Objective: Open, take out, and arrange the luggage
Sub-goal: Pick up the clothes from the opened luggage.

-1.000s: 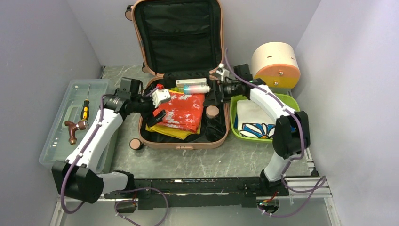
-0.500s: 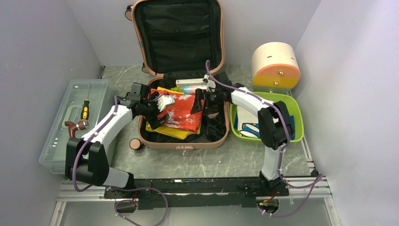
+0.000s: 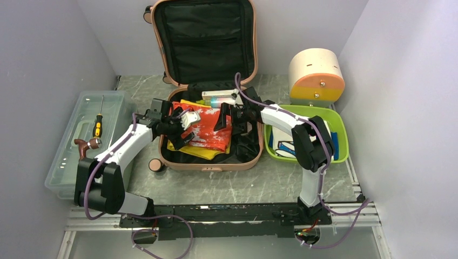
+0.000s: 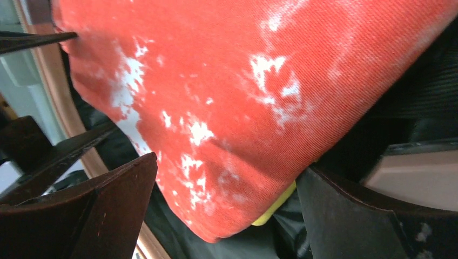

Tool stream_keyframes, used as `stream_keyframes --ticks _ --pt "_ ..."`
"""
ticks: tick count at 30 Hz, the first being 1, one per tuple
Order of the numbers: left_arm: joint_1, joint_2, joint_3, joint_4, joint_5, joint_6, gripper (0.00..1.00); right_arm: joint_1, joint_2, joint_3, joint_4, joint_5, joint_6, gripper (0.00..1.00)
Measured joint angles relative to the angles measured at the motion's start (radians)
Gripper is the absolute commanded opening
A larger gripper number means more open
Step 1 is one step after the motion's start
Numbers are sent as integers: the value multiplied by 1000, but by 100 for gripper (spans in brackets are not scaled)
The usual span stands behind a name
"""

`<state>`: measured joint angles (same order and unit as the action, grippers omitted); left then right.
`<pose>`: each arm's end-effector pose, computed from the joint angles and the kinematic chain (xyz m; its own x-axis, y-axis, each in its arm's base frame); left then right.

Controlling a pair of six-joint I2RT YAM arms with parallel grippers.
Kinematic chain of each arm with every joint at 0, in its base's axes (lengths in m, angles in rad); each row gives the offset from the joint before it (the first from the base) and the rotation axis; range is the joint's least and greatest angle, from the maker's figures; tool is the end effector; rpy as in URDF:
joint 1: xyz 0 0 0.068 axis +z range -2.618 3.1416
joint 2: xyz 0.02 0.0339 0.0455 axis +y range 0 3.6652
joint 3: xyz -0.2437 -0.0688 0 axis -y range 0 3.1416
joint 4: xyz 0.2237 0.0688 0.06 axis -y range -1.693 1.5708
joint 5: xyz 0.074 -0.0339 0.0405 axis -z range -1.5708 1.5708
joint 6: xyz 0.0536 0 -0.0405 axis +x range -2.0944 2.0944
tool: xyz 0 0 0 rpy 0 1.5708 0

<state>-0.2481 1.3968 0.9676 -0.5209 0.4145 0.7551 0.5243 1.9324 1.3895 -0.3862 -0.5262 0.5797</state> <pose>0.2640 -0.0891 0.2149 -0.2646 0.7142 -0.6481 0.8695 0.4673 0.1600 0.3335 0.2239 0.1808 -0.9599 -0.0079 -0.2804 -0.2000 0.7200 0.6645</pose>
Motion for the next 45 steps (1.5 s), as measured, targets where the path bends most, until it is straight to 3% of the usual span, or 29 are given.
stream_keyframes --ticks 9,19,29,34,45 --pt "1 -13 -23 21 6 -2 99 -26 5 -84 201 -122 158 100" --pt "34 -12 -32 31 65 -4 100 -63 -15 -246 595 -272 348 100" --pt "68 -6 -31 28 124 -5 99 -52 43 -235 736 -298 430 100" --pt "79 -5 -32 26 143 -5 99 -36 56 -212 713 -269 449 100" --pt "95 -5 -32 22 169 -6 99 18 -3 -128 336 -63 316 100"
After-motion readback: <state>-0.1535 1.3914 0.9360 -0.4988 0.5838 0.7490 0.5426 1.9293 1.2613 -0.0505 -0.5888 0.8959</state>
